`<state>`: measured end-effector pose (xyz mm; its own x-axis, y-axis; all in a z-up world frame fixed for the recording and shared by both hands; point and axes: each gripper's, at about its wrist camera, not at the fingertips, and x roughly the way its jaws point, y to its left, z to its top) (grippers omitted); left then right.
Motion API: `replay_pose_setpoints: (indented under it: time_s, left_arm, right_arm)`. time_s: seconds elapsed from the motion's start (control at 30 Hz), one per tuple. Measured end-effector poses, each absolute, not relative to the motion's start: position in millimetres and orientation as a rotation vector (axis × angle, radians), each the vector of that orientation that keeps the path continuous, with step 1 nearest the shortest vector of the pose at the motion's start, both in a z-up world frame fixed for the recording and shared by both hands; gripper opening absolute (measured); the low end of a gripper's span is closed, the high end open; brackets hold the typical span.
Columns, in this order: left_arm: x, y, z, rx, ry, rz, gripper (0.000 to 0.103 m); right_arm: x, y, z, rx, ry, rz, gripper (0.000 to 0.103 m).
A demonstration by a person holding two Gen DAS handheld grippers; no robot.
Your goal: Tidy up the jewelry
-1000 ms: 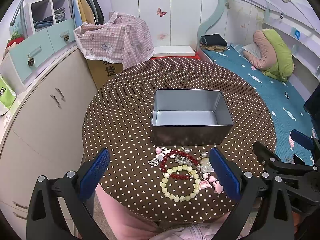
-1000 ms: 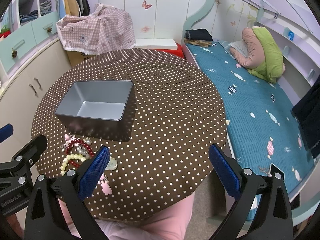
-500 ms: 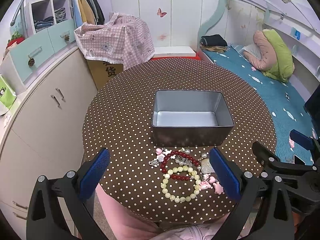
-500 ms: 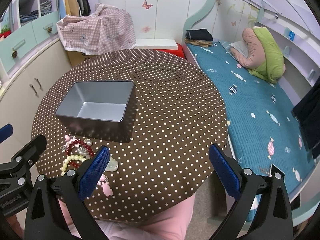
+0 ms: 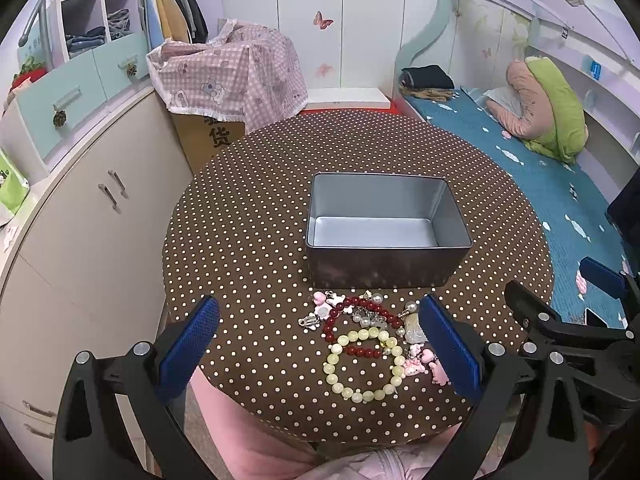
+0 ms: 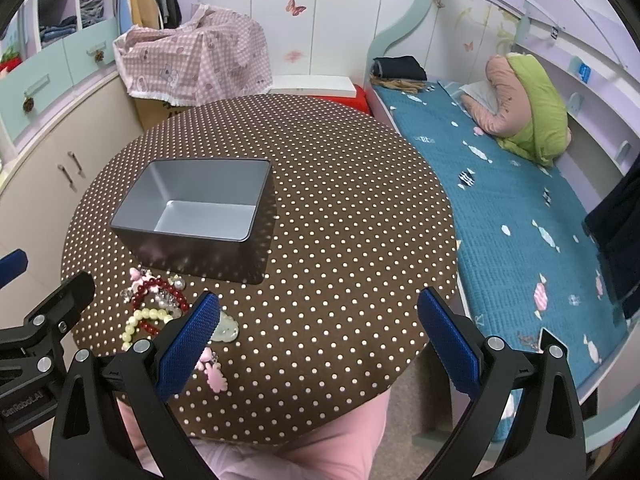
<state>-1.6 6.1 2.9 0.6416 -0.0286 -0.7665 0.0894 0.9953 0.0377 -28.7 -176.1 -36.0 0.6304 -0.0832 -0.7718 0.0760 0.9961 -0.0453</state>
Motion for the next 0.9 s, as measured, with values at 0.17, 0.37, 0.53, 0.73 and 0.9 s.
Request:
replay_pose_setpoints:
  time_s: [0.17, 0.37, 0.53, 0.73, 0.9]
  left_arm:
    - [0, 14, -2, 0.064, 0.887, -0.061, 0.096]
    - [4, 28, -11, 0.057, 0.923, -0.059, 0.096]
    - [9, 46, -25, 0.021, 0.980, -0.064, 0.096]
    - [12, 61, -39, -0.009, 1.031, -0.085, 0.096]
    - [15, 66, -53, -0.025, 1.085, -0.133, 0.096]
  right_arm:
    - [-27, -169, -38, -0.017, 0.900, -0.085, 0.096]
    - [-20, -154, -47, -0.023, 0.940, -0.066, 0.096]
    - [-15, -143, -60, -0.015, 0.988, -0.025, 0.096]
    - [-12, -132, -74, 0.009, 1.044, 0.027, 0.096]
    - [-6, -124, -84, -0.001, 1.078, 0.032, 0.096]
